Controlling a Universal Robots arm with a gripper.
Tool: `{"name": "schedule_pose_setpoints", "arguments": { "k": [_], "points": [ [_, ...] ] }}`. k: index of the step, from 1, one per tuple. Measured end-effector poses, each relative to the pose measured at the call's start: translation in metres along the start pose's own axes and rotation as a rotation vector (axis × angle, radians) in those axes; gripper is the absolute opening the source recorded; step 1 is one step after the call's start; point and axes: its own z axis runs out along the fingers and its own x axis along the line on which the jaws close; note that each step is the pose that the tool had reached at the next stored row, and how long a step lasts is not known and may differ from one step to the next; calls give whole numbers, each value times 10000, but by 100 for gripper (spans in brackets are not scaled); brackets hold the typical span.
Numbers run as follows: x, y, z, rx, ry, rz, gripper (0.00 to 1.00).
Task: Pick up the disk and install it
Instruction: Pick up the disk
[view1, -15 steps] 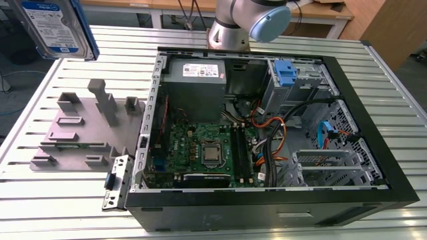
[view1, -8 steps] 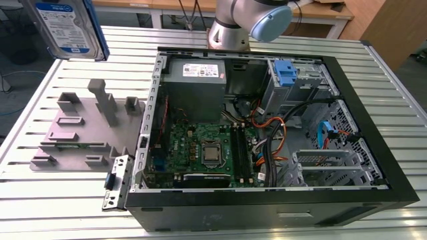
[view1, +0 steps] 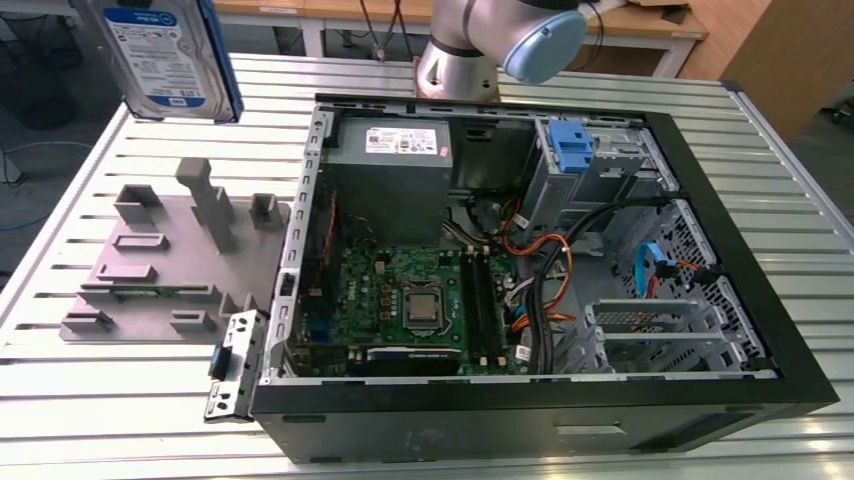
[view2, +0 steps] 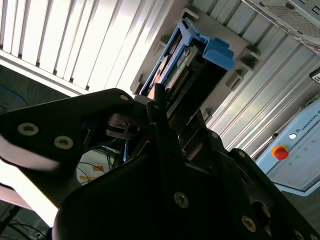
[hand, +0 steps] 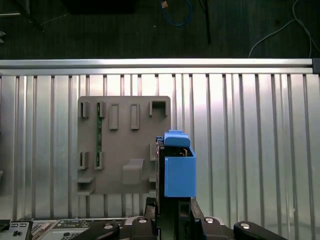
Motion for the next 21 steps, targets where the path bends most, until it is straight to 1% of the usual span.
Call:
{"name": "schedule_pose_setpoints", "arguments": {
  "k": [3,5,10,12,16,21],
  "points": [
    [-4,-98,-3,-4,-1,0,35],
    [-5,-153,-5,-5,0,0,35],
    [-10,-274,-9,-6,0,1,35],
    [-10,-295,-10,-6,0,0,35],
    [-10,-297,-11,-5,-1,1,35],
    [-12,-296,-53,-5,-1,1,35]
  ]
}}
